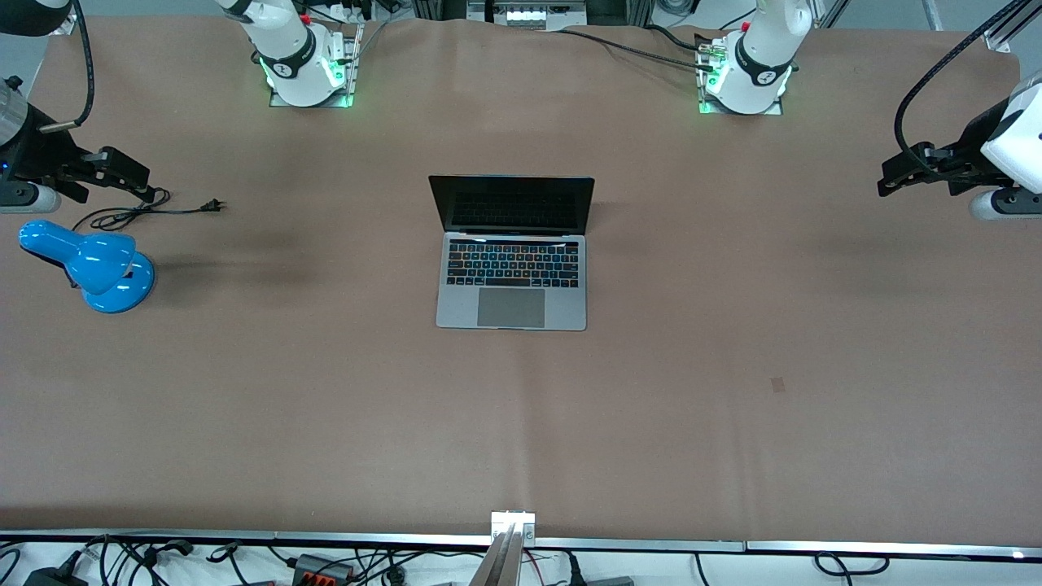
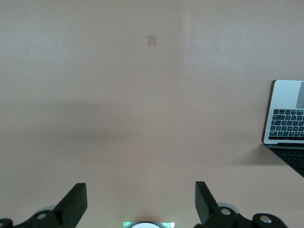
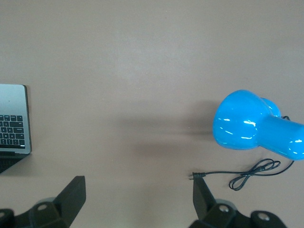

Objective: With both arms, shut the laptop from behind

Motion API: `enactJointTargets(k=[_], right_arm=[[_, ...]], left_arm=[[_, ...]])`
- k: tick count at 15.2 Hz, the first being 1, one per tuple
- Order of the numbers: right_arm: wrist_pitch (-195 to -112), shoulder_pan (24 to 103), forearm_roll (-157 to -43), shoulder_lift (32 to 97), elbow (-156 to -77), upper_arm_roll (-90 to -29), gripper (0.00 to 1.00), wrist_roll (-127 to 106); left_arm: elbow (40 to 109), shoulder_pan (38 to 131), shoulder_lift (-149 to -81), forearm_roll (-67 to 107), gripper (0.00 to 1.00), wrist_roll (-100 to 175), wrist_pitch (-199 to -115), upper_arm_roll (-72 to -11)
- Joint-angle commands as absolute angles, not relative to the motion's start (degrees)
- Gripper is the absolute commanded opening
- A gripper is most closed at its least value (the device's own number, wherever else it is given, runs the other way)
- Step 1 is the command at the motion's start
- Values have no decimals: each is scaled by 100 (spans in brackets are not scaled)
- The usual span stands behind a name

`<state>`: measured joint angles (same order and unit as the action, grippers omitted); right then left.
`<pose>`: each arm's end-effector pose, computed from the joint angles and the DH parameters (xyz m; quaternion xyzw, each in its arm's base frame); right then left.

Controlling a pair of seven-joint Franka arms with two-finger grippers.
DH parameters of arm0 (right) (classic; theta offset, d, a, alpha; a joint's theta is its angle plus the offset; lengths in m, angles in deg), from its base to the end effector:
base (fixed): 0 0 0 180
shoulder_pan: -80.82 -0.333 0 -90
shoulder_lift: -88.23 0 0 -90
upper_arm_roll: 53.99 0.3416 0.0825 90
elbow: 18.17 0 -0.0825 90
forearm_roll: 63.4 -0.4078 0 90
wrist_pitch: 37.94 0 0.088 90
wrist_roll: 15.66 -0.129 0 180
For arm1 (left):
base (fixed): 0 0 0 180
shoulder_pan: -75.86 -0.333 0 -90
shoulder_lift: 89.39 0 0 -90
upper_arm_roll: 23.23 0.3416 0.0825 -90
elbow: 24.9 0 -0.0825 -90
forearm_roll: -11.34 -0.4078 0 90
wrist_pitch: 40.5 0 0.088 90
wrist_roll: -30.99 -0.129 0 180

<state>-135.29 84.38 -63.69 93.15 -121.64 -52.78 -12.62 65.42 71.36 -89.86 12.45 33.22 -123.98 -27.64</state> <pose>0.5533 -0.0217 0.5705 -0.9999 -0.0056 0.0104 0.0021 0.5651 -0.0016 0.6117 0.9977 0.0197 -0.0639 0.0088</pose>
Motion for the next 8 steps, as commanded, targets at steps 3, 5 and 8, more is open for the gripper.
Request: enactJointTargets(k=[3, 5, 8], right_arm=[[-13471, 8425, -6367, 9377, -12153, -5267, 100, -1329], [-13489, 8425, -6367, 9377, -12162, -5267, 100, -1329], [-13532, 8416, -6358, 9324, -12162, -5259, 100, -1337]], left_arm=[[6695, 7111, -8816, 1310, 100, 3275, -12338, -2754], [6678, 7102, -8824, 1310, 100, 3205, -12312, -2772], [6651, 7102, -8851, 1310, 63, 3196, -12216, -2763]])
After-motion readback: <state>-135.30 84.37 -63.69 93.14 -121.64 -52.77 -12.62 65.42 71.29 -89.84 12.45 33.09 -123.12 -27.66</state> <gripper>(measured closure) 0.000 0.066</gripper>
